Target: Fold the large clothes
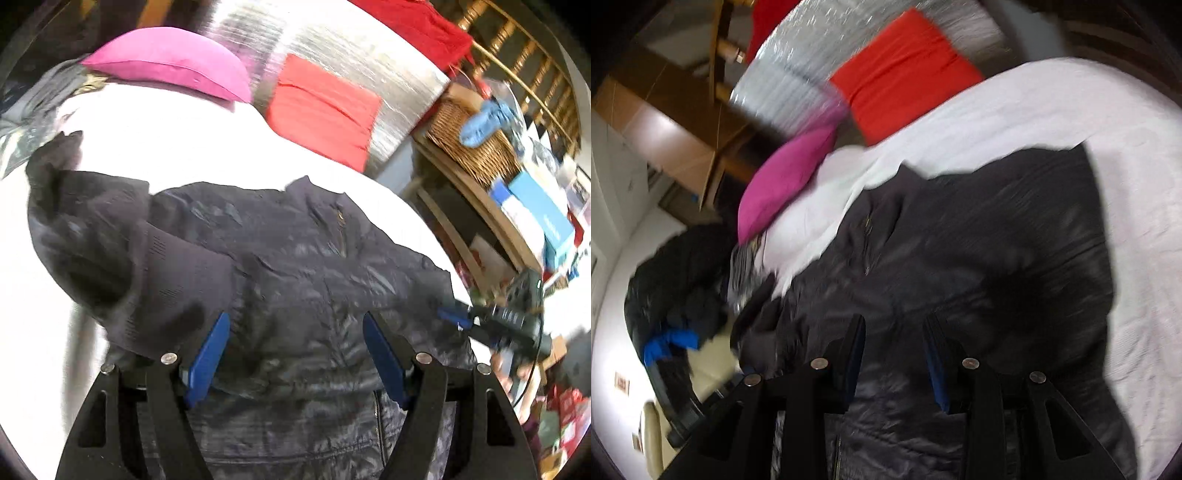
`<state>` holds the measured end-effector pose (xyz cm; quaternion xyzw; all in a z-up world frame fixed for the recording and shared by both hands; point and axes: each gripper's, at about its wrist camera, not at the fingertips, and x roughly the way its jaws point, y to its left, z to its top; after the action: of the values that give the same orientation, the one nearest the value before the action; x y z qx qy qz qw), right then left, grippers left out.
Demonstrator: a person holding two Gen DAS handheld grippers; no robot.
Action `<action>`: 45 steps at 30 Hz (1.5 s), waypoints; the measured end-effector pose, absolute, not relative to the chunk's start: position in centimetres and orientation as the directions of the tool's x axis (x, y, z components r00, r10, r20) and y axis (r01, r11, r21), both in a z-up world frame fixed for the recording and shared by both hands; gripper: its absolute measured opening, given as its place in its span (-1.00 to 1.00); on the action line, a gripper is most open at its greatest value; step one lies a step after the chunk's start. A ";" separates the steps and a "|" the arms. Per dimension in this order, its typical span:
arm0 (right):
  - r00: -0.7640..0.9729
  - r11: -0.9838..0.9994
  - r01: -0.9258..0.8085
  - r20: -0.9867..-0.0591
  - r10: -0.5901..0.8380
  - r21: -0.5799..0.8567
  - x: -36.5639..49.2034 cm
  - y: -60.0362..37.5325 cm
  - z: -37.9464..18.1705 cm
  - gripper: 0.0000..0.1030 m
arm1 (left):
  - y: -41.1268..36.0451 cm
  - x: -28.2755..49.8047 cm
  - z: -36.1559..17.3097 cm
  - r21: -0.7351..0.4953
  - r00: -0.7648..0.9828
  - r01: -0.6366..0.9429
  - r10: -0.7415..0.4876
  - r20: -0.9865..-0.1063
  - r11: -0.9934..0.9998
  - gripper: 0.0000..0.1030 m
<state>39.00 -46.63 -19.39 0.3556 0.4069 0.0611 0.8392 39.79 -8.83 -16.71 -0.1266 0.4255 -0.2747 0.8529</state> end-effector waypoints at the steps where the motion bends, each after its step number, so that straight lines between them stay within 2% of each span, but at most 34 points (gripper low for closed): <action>1: 0.646 0.750 0.185 -0.653 0.394 0.635 39.0 -46.1 -19.7 -0.30 | -8.9 40.0 -16.9 -0.442 0.491 0.344 -0.560 -0.668 0.829 0.46; 7: 0.590 0.841 0.180 -0.740 0.323 0.511 38.9 -43.7 -20.0 -0.30 | -9.8 42.0 -19.4 -0.340 0.454 0.255 -0.422 -0.784 0.905 0.44; 10: 0.567 0.939 0.168 -0.809 0.156 0.299 38.7 -42.0 -18.7 -0.30 | -10.3 41.3 -19.0 -0.271 0.476 0.248 -0.361 -0.802 0.930 0.44; 12: 0.556 0.974 0.145 -0.828 0.065 0.174 38.5 -41.1 -18.0 -0.07 | -10.9 41.4 -19.3 -0.191 0.470 0.233 -0.282 -0.837 0.954 0.44; 13: 0.556 0.984 0.127 -0.831 0.033 0.124 38.2 -40.8 -17.6 0.39 | -10.9 41.7 -19.8 -0.175 0.458 0.227 -0.264 -0.849 0.958 0.44; 14: 0.565 0.990 0.112 -0.825 0.009 0.087 37.9 -40.6 -17.2 0.54 | -10.9 42.0 -20.2 -0.167 0.447 0.221 -0.252 -0.858 0.961 0.44; 17: 0.574 0.990 0.124 -0.819 -0.022 0.060 36.9 -41.4 -16.4 0.54 | -11.5 42.9 -21.6 -0.104 0.416 0.238 -0.198 -0.887 0.966 0.44; 19: 0.535 0.971 0.195 -0.845 0.012 0.137 36.8 -43.4 -17.1 0.49 | -12.2 43.4 -22.2 -0.064 0.416 0.250 -0.167 -0.894 0.966 0.44; 21: 0.462 0.962 0.221 -0.886 0.044 0.163 37.3 -44.1 -18.8 0.21 | -12.7 43.6 -22.2 -0.038 0.414 0.260 -0.147 -0.898 0.965 0.44; 22: 0.421 0.968 0.217 -0.907 0.025 0.127 37.5 -44.0 -19.7 0.08 | -12.8 43.6 -22.1 -0.035 0.412 0.263 -0.145 -0.900 0.964 0.44; 23: 0.394 0.978 0.197 -0.919 -0.011 0.073 37.7 -43.7 -20.5 0.01 | -12.8 43.6 -21.8 -0.039 0.412 0.265 -0.149 -0.899 0.964 0.44; 25: 0.400 0.981 0.182 -0.916 -0.005 0.074 37.8 -44.0 -20.4 -0.08 | -12.8 43.7 -21.0 -0.053 0.424 0.271 -0.169 -0.890 0.961 0.44; 28: 0.508 0.948 0.249 -0.860 0.049 0.201 37.4 -47.1 -18.3 -0.09 | -13.1 43.8 -19.7 -0.040 0.472 0.283 -0.176 -0.864 0.958 0.46; 31: 0.607 0.918 0.342 -0.793 -0.051 0.202 37.7 -50.4 -17.0 -0.09 | -13.6 44.7 -19.6 -0.012 0.492 0.273 -0.151 -0.857 0.962 0.46; 35: 0.629 0.883 0.406 -0.773 -0.082 0.237 40.2 -53.1 -17.9 -0.09 | -14.9 46.3 -20.0 0.061 0.524 0.267 -0.092 -0.847 0.962 0.46; 39: 0.545 0.877 0.432 -0.835 -0.070 0.209 44.1 -53.3 -21.3 -0.09 | -16.3 48.2 -22.3 0.166 0.508 0.277 0.002 -0.861 0.947 0.46; 43: 0.484 0.896 0.426 -0.869 -0.104 0.130 45.2 -52.7 -22.0 -0.08 | -16.4 49.1 -23.6 0.173 0.488 0.311 0.000 -0.873 0.934 0.54; 45: 0.472 0.882 0.449 -0.876 -0.100 0.142 44.8 -52.8 -21.3 -0.09 | -16.2 49.2 -23.3 0.154 0.486 0.308 -0.015 -0.874 0.939 0.54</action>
<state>44.78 -52.77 -21.33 0.1793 0.4869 -0.1634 0.8391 49.16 -16.17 -23.28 0.1466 0.4980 -0.0951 0.8494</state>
